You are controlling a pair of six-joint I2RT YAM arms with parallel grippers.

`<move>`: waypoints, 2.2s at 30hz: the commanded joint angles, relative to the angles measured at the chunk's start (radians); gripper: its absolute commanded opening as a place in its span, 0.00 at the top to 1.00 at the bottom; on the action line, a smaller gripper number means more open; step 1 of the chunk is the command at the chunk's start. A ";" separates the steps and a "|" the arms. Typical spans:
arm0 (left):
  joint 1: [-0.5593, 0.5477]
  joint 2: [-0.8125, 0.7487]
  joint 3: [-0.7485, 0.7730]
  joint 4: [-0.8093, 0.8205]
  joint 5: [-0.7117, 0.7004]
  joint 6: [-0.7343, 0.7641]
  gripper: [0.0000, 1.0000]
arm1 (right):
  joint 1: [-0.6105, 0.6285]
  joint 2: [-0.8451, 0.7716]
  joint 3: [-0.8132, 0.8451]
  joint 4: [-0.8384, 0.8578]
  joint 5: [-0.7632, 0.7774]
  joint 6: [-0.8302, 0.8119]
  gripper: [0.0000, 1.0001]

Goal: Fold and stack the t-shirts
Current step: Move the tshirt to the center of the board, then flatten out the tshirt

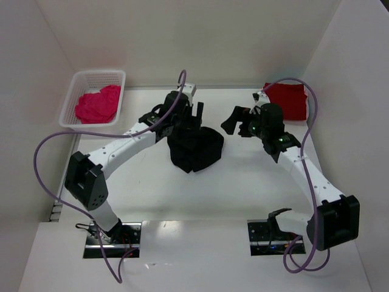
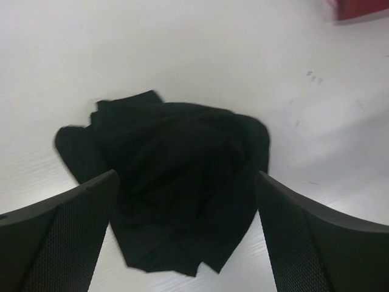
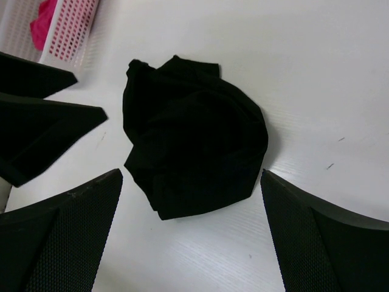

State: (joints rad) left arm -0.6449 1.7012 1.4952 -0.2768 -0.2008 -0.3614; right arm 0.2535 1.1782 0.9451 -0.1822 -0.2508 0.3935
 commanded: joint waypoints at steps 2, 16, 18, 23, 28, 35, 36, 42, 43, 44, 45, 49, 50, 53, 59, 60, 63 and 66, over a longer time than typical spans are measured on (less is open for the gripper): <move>0.076 -0.167 -0.090 -0.030 -0.097 -0.010 0.00 | 0.081 0.118 0.058 0.046 0.002 -0.012 0.00; 0.297 -0.302 -0.357 0.045 0.156 -0.142 0.00 | 0.161 0.532 0.283 -0.013 0.176 -0.058 0.00; 0.324 -0.289 -0.357 0.056 0.176 -0.142 0.00 | 0.161 0.566 0.300 -0.025 0.223 -0.058 0.00; 0.337 -0.245 -0.366 0.087 0.253 -0.152 0.00 | 0.161 0.636 0.343 -0.049 0.240 -0.058 0.03; 0.337 -0.201 -0.348 0.096 0.279 -0.162 0.00 | 0.161 0.704 0.377 -0.049 0.229 -0.058 0.09; 0.346 -0.173 -0.348 0.096 0.314 -0.162 0.00 | 0.161 0.736 0.416 -0.039 0.162 -0.077 0.53; 0.346 -0.173 -0.348 0.096 0.314 -0.162 0.00 | 0.161 0.736 0.428 -0.039 0.153 -0.077 0.62; 0.355 -0.131 -0.348 0.125 0.376 -0.171 0.00 | 0.161 0.655 0.579 -0.117 0.192 -0.077 1.00; 0.355 -0.130 -0.348 0.142 0.389 -0.180 0.00 | 0.161 0.632 0.619 -0.117 0.202 -0.077 1.00; 0.355 -0.121 -0.348 0.155 0.431 -0.180 0.00 | 0.161 0.608 0.638 -0.131 0.211 -0.077 1.00; 0.355 -0.121 -0.357 0.191 0.452 -0.191 0.00 | 0.161 0.582 0.655 -0.131 0.231 -0.077 1.00; 0.355 -0.103 -0.366 0.263 0.560 -0.200 0.00 | 0.161 0.421 0.745 -0.174 0.252 -0.087 1.00; 0.355 -0.092 -0.366 0.263 0.580 -0.200 0.00 | 0.161 0.394 0.754 -0.187 0.252 -0.087 1.00; 0.355 -0.066 -0.337 0.315 0.716 -0.156 0.00 | 0.161 0.290 0.755 -0.174 0.184 -0.097 1.00; 0.355 0.017 -0.234 0.404 0.989 -0.169 0.00 | 0.161 0.156 0.675 -0.078 0.082 -0.088 1.00; 0.355 0.017 -0.221 0.430 0.998 -0.181 0.00 | 0.161 0.156 0.701 -0.095 0.082 -0.088 1.00; 0.355 0.008 -0.185 0.473 0.986 -0.172 0.00 | 0.161 0.156 0.799 -0.120 0.103 -0.097 1.00; 0.355 -0.012 -0.185 0.539 0.986 -0.149 0.00 | 0.161 0.156 0.888 -0.143 0.128 -0.097 1.00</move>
State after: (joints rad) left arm -0.2951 1.7283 1.2694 0.1165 0.7212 -0.5308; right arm 0.4141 1.3331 1.7428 -0.3267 -0.1364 0.3115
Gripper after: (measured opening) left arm 0.998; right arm 0.015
